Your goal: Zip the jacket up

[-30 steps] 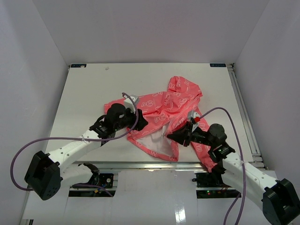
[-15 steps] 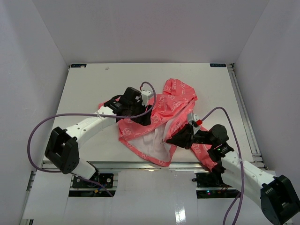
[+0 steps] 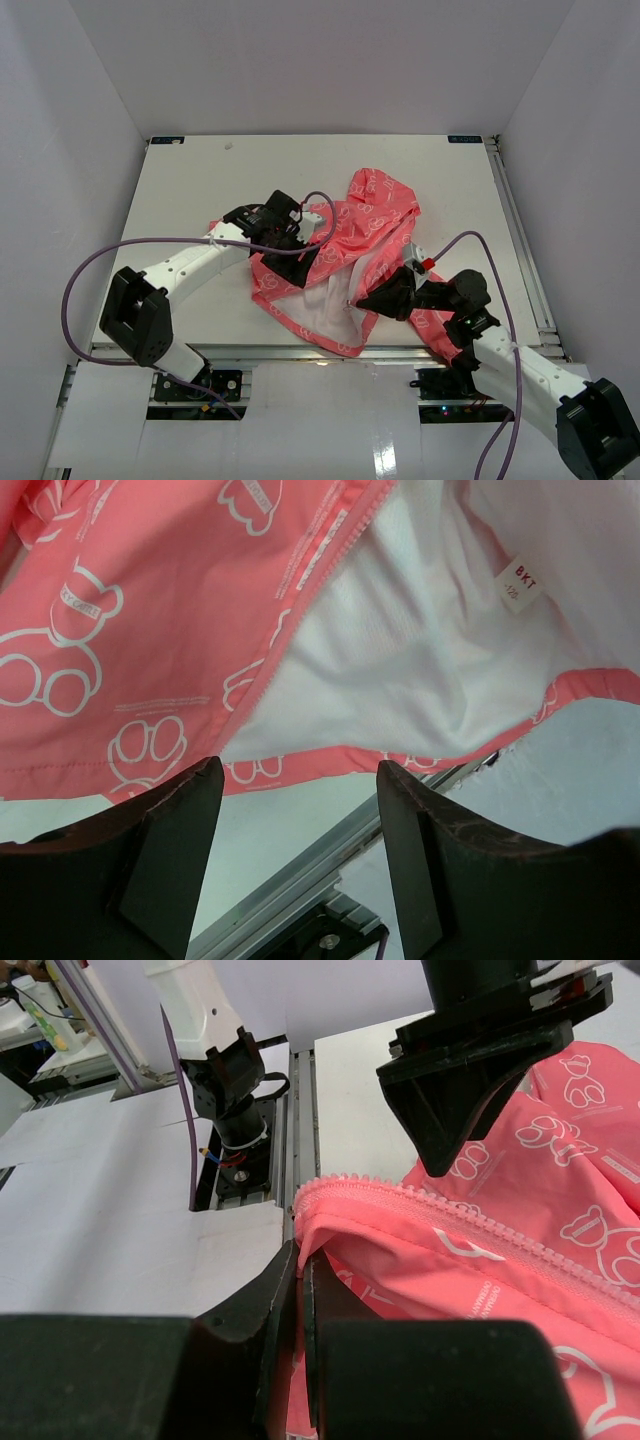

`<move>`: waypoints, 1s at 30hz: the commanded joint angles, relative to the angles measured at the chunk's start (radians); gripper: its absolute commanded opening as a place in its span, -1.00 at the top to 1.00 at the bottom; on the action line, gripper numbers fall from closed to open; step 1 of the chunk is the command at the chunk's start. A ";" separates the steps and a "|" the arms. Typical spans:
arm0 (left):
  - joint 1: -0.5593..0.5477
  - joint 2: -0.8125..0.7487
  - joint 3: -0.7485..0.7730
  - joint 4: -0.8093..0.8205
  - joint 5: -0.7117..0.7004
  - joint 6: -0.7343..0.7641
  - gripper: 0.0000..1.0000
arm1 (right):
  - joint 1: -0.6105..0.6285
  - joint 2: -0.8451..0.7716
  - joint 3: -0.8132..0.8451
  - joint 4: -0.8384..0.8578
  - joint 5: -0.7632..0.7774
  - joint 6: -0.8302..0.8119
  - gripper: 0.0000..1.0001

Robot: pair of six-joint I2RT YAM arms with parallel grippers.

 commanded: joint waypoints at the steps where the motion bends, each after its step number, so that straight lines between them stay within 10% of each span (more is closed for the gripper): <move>1: 0.006 0.025 -0.033 -0.010 -0.063 0.049 -0.47 | -0.001 -0.019 -0.006 0.067 -0.017 0.012 0.84; 30: 0.106 0.220 -0.124 0.096 0.006 0.286 -0.16 | 0.000 -0.084 -0.056 0.161 -0.027 0.079 0.85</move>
